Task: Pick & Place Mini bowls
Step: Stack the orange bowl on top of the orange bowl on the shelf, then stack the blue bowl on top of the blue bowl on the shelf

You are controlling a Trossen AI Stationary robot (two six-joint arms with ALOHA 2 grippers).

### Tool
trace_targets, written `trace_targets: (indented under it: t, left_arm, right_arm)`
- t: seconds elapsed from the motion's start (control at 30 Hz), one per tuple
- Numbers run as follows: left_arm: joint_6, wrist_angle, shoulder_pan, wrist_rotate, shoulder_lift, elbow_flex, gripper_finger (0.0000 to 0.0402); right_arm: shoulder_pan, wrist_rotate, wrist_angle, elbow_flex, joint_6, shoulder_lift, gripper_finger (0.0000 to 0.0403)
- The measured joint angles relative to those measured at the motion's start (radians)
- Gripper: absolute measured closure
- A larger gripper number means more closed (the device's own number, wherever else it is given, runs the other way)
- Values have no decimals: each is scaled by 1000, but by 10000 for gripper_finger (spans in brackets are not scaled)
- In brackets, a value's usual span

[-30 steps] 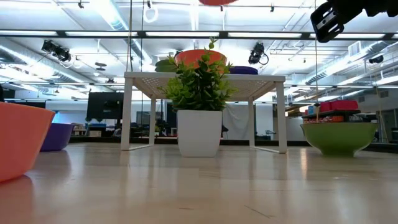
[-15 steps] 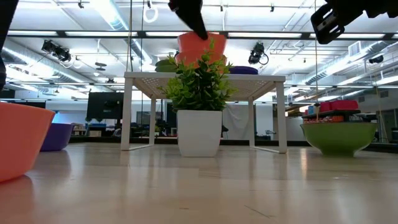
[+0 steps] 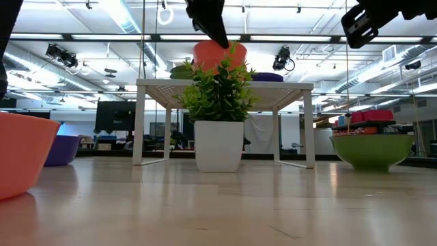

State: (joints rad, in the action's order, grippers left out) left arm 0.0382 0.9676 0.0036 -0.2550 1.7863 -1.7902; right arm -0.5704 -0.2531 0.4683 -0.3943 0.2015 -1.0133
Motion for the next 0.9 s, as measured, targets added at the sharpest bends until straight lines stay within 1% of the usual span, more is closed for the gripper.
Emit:
trace_targets:
  t: [0.37, 0.47, 0.6, 0.8, 0.9]
  left_arm:
    - [-27, -1, 0, 13, 0, 0, 364]
    - [-27, -1, 0, 13, 0, 0, 350]
    - [-28, -1, 0, 13, 0, 0, 318]
    - [-27, -12, 0, 17, 0, 0, 253]
    - [-27, 7, -13, 16, -13, -10, 234]
  right_arm:
    - [0, 0, 0, 0, 0, 0, 328]
    - [0, 0, 0, 0, 0, 0, 328]
    - [0, 0, 0, 0, 0, 0, 328]
    - [0, 0, 0, 0, 0, 0, 328]
    - [0, 0, -5, 0, 0, 0, 328]
